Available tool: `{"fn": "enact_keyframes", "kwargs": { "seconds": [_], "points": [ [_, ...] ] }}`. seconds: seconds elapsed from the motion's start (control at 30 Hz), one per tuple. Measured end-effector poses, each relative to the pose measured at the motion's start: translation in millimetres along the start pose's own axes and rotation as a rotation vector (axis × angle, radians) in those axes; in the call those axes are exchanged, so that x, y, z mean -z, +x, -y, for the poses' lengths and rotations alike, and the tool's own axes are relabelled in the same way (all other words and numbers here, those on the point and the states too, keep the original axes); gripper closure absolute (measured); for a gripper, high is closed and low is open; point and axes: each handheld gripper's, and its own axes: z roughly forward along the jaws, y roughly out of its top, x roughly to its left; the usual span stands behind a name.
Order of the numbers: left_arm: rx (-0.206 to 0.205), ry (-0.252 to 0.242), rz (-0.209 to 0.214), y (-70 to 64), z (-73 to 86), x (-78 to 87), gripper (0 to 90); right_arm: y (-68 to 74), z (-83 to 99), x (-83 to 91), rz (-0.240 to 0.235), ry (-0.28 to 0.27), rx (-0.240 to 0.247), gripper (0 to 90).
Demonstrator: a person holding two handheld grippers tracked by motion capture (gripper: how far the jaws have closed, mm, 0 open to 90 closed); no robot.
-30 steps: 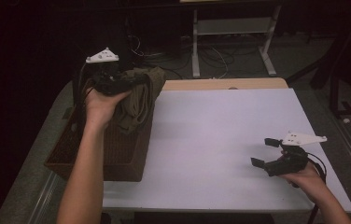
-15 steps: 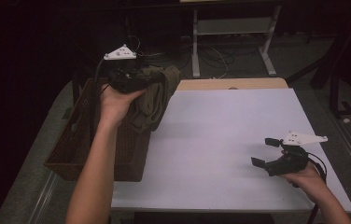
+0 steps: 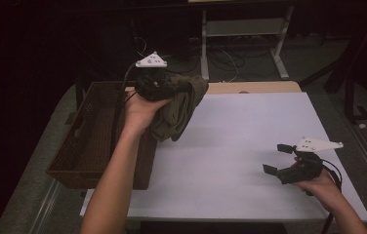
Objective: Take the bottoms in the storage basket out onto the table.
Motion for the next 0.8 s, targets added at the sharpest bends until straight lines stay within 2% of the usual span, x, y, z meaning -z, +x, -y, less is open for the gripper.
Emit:
{"fn": "enact_keyframes", "kwargs": {
  "seconds": [0.47,0.8],
  "points": [
    [-0.022,0.048,0.021,-18.4,11.2,-34.5,77.4,-1.0,0.5,0.0,-0.001,0.004,0.003,0.7],
    [-0.035,0.081,0.011,-30.1,19.4,-57.7,77.4,-0.7,0.4,0.3,-0.004,0.004,0.004,0.7]
  ]
}}
